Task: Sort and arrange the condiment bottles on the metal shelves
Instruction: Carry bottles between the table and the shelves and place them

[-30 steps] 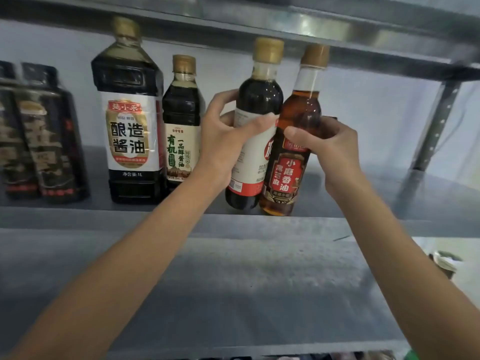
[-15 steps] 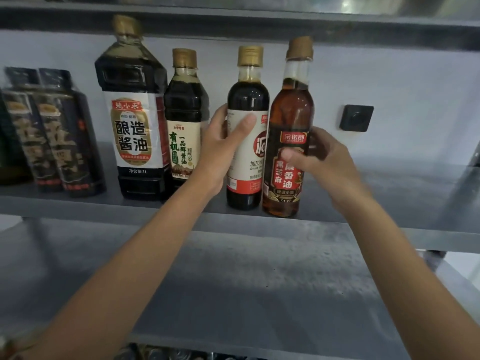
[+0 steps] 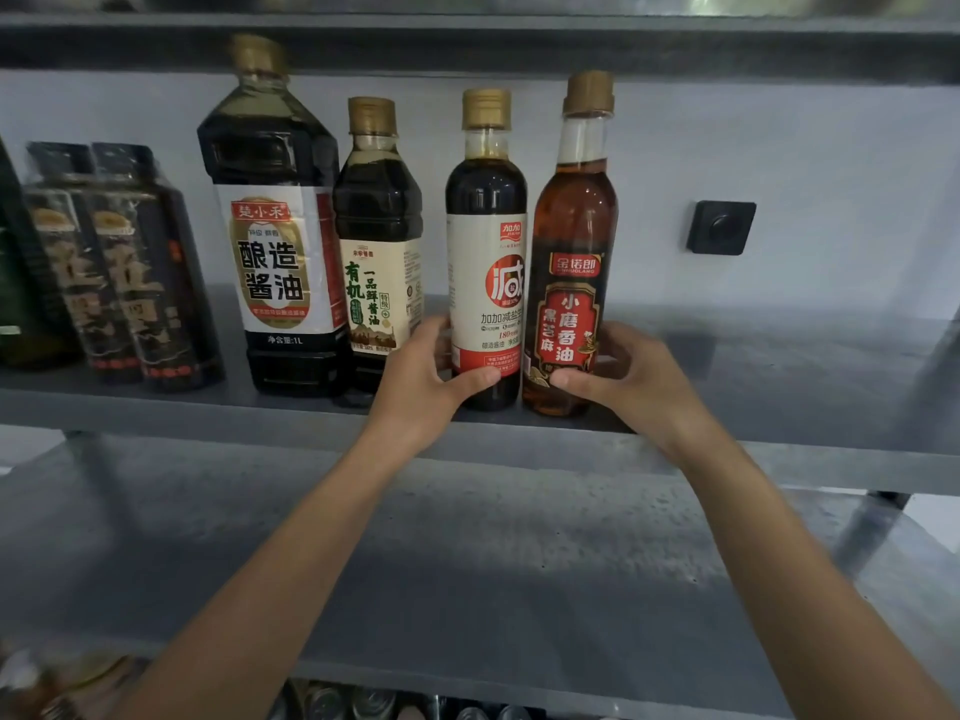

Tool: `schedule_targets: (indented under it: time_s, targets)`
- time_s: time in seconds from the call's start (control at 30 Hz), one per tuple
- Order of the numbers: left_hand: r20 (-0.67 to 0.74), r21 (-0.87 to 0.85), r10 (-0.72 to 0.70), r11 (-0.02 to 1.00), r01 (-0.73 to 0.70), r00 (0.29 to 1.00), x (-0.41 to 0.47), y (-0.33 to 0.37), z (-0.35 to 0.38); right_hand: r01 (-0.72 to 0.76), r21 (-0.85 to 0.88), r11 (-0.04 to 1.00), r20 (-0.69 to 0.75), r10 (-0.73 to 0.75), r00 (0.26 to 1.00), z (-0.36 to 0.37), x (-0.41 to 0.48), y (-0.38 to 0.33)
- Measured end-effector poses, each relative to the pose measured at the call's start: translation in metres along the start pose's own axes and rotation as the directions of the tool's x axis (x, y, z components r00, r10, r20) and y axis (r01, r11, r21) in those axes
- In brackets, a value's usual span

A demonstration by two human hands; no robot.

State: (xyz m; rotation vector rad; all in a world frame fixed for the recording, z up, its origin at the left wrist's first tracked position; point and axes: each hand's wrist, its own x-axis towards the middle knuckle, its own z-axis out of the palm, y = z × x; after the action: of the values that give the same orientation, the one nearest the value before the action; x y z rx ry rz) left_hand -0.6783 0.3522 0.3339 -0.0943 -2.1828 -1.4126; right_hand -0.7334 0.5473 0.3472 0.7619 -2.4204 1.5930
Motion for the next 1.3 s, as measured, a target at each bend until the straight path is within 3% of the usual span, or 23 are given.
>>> schedule_targets:
  time_s: [0.17,0.27,0.37,0.47,0.57,0.67,0.77,0.83,0.9,1.07,1.2,1.3]
  targets:
    - [-0.01,0.068,0.046,0.997,-0.045,0.999,-0.007,-0.002,0.003,-0.009,-0.02,1.0,-0.017,0.008,1.0,0.003,-0.001,0.002]
    - [-0.038,0.335,0.111,0.938,-0.093,0.993,-0.019,-0.01,0.004,0.007,-0.098,0.995,-0.048,-0.011,0.999,0.006,-0.007,0.002]
    - [-0.039,0.593,0.238,0.787,-0.17,0.97,-0.045,-0.023,0.005,0.024,-0.336,0.941,-0.139,-0.075,0.987,0.014,-0.02,0.006]
    - [0.015,0.705,0.502,0.608,-0.365,0.865,-0.072,-0.046,0.01,0.011,-0.593,0.805,-0.257,-0.202,0.945,0.031,-0.051,0.021]
    - [0.125,0.676,0.666,0.485,-0.554,0.735,-0.097,-0.075,0.019,0.014,-0.689,0.724,-0.362,-0.361,0.859,0.053,-0.098,0.046]
    - [0.228,0.578,0.676,0.485,-0.656,0.7,-0.119,-0.1,0.023,-0.142,-0.71,0.69,-0.439,-0.276,0.855,0.082,-0.156,0.072]
    - [0.434,0.493,0.53,0.538,-0.684,0.729,-0.138,-0.123,0.023,-0.38,-0.661,0.647,-0.536,-0.053,0.843,0.118,-0.214,0.096]
    - [0.587,0.434,0.425,0.554,-0.71,0.69,-0.151,-0.139,0.023,-0.521,-0.617,0.59,-0.595,0.083,0.799,0.141,-0.251,0.103]
    - [0.708,0.361,0.353,0.563,-0.743,0.611,-0.163,-0.153,0.024,-0.636,-0.551,0.541,-0.658,0.188,0.729,0.164,-0.286,0.1]
    - [0.888,0.079,0.351,0.521,-0.85,0.297,-0.206,-0.165,0.032,-0.864,-0.368,0.342,-0.816,0.326,0.477,0.222,-0.364,0.063]
    - [0.927,-0.148,0.373,0.461,-0.875,0.04,-0.253,-0.146,0.029,-0.975,-0.165,0.152,-0.889,0.406,0.214,0.257,-0.423,0.025]
    - [0.892,-0.352,0.418,0.399,-0.847,-0.174,-0.294,-0.135,0.025,-0.998,0.047,0.029,-0.933,0.358,-0.033,0.287,-0.464,-0.013]
